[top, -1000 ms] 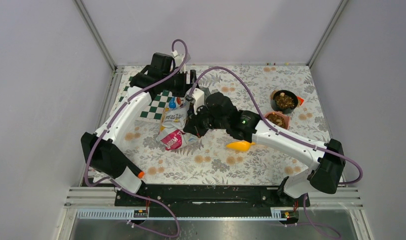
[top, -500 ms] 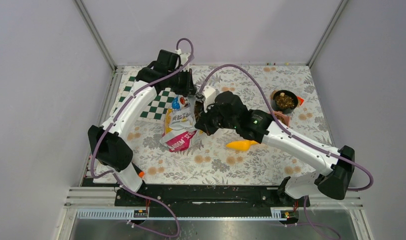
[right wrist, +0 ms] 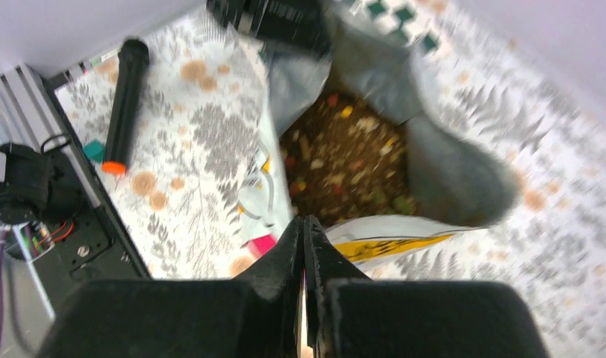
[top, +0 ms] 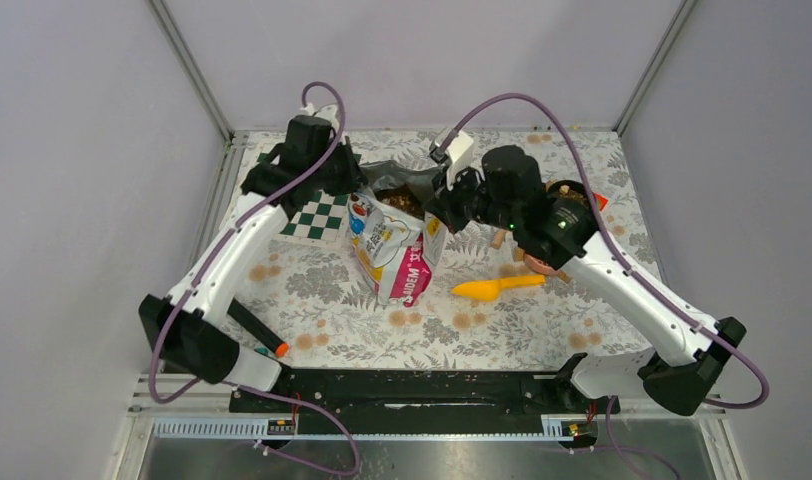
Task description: Serve the pet food
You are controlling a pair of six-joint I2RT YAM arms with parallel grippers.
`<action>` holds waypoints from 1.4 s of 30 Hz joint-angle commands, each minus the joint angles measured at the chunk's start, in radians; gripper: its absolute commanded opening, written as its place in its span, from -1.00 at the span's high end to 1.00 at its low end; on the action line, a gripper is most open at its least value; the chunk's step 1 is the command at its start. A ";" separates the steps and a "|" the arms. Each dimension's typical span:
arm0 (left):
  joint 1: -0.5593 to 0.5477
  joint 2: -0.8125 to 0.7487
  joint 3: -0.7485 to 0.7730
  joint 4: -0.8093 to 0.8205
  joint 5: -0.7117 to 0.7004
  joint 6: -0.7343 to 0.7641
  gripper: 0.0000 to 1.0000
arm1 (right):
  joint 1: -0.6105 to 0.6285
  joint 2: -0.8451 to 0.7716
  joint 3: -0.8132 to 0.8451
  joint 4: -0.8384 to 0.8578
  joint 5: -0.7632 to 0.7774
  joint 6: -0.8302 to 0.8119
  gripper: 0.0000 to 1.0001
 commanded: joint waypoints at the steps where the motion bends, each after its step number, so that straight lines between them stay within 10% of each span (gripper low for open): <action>1: 0.031 -0.232 -0.119 0.394 -0.158 -0.141 1.00 | -0.012 -0.052 0.126 0.023 -0.022 -0.149 1.00; 5: 0.031 -0.384 -0.349 0.489 -0.168 -0.220 1.00 | -0.012 -0.077 0.102 0.016 -0.015 -0.091 0.87; 9: 0.031 -0.448 -0.434 0.469 -0.173 -0.217 1.00 | -0.009 -0.119 -0.022 0.056 -0.017 0.103 -0.29; 12: 0.031 -0.460 -0.419 0.416 -0.179 -0.201 1.00 | 0.037 -0.156 -0.170 0.143 0.007 0.202 -0.73; 21: 0.031 -0.480 -0.411 0.373 -0.172 -0.205 1.00 | 0.139 0.006 -0.196 0.206 0.170 0.020 -0.99; 33: 0.039 -0.465 -0.365 0.330 -0.178 -0.156 0.89 | 0.137 0.158 -0.090 0.333 0.186 0.039 -0.49; 39: 0.058 -0.385 -0.306 0.322 -0.172 -0.098 0.05 | 0.139 0.164 -0.113 0.348 0.061 0.013 0.88; 42: 0.086 -0.322 -0.253 0.313 -0.146 -0.064 -0.20 | 0.139 0.152 -0.133 0.353 0.020 -0.016 1.00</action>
